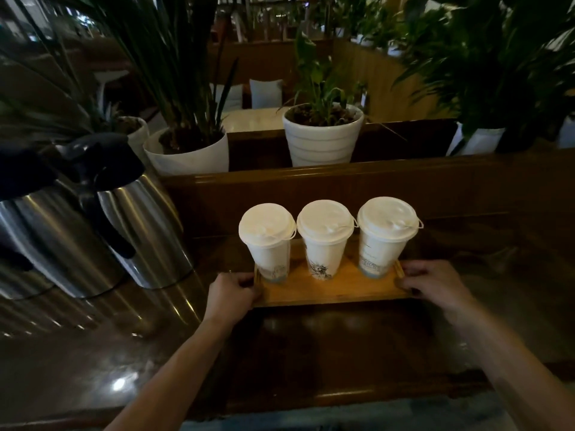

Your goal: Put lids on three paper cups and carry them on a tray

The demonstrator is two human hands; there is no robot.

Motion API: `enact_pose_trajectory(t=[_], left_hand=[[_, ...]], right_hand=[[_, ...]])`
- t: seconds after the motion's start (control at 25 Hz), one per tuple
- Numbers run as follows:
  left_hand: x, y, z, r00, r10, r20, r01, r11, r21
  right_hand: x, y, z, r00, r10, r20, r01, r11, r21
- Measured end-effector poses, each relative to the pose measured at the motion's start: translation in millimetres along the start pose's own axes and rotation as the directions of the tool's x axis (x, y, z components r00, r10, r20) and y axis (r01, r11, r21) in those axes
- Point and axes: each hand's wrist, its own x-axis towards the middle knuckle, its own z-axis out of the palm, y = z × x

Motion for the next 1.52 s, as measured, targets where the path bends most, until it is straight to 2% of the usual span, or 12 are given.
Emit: enact_pose_trajectory(t=[0.52,0.8,1.12,1.52], left_hand=[[11.0,20.9,25.5,0.997,0.005,-0.079,0.006,0.99,0.142],[21.3,26.5,29.0,0.995,0.005,-0.097,0.008,0.99,0.139],[38.1,33.3,30.1,0.992,-0.061,-0.114,0.074,0.991,0.108],[55.6,30.9,31.4,0.99,-0.118,-0.073,0.122,0.991,0.049]], right_hand=[[52.9,7.0,-13.6,0.995,-0.045,0.092,0.062,0.98,-0.187],[74.5,1.4,-12.7,0.994,-0.046,0.099,0.064,0.978,-0.197],[87.2,0.7,-10.5,0.995,-0.04,0.087,0.055,0.982,-0.178],[97.1,-2.0,-7.5,0.997,-0.027,0.071,0.041,0.978,-0.205]])
